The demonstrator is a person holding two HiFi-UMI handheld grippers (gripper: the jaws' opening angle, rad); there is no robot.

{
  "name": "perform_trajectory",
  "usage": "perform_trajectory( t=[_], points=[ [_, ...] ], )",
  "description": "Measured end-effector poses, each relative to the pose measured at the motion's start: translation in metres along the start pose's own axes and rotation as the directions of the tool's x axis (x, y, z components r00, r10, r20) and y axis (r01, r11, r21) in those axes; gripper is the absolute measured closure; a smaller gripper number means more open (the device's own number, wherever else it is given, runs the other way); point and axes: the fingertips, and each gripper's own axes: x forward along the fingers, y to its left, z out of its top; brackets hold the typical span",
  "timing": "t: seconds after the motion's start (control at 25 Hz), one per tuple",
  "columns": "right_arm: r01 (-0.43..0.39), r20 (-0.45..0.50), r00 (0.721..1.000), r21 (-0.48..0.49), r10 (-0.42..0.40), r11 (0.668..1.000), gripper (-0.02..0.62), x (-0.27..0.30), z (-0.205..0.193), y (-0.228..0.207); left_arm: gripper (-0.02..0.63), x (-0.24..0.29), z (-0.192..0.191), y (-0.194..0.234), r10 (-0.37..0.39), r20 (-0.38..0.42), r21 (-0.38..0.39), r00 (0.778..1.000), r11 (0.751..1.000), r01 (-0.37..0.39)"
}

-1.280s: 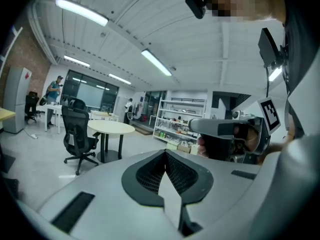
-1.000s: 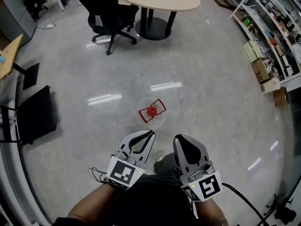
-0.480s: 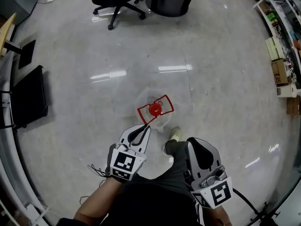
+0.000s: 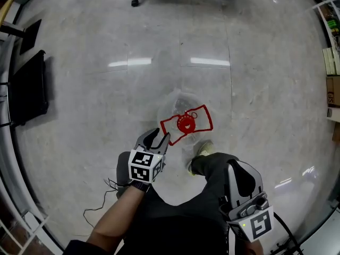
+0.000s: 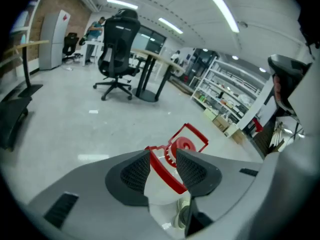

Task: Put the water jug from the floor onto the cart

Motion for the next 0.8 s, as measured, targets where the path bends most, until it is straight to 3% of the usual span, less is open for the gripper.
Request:
perform_trajectory(
  t=[0.12, 0.36, 0.4, 0.44, 0.56, 0.68, 0.8],
  points=[
    [-0.001, -0.009, 1.000, 0.004, 0.001, 1.000, 0.591, 0.007, -0.009, -0.009, 0.425, 0.021, -0.018, 0.013, 0.013, -0.039, -0.119, 0.999, 0.993, -0.017],
    [0.021, -0.045, 0.999, 0.010, -0.020, 1.000, 0.591, 0.009, -0.032, -0.025, 0.422, 0.070, -0.038, 0.005, -0.128, -0.097, -0.280, 0.987, 0.955, 0.096],
    [0.025, -0.051, 0.998, 0.013, -0.025, 1.000, 0.591, 0.009, -0.034, -0.028, 0.429, 0.075, -0.038, 0.003, -0.156, -0.092, -0.308, 0.983, 0.944, 0.121],
    [0.029, -0.056, 0.998, 0.017, -0.028, 0.999, 0.591, 0.009, -0.035, -0.030, 0.477, 0.079, -0.036, 0.003, -0.183, -0.076, -0.341, 0.980, 0.929, 0.147],
    [0.034, -0.066, 0.997, 0.027, -0.032, 0.999, 0.591, 0.006, -0.035, -0.032, 0.601, 0.080, -0.026, 0.003, -0.260, 0.027, -0.454, 0.965, 0.857, 0.243],
    [0.030, -0.065, 0.998, 0.040, -0.027, 0.999, 0.591, 0.003, -0.030, -0.032, 0.603, 0.078, -0.012, -0.006, -0.303, 0.080, -0.463, 0.950, 0.832, 0.304],
    [0.025, -0.063, 0.998, 0.057, -0.021, 0.998, 0.591, 0.001, -0.020, -0.029, 0.603, 0.075, -0.002, -0.013, -0.302, 0.082, -0.508, 0.950, 0.807, 0.300]
  ],
)
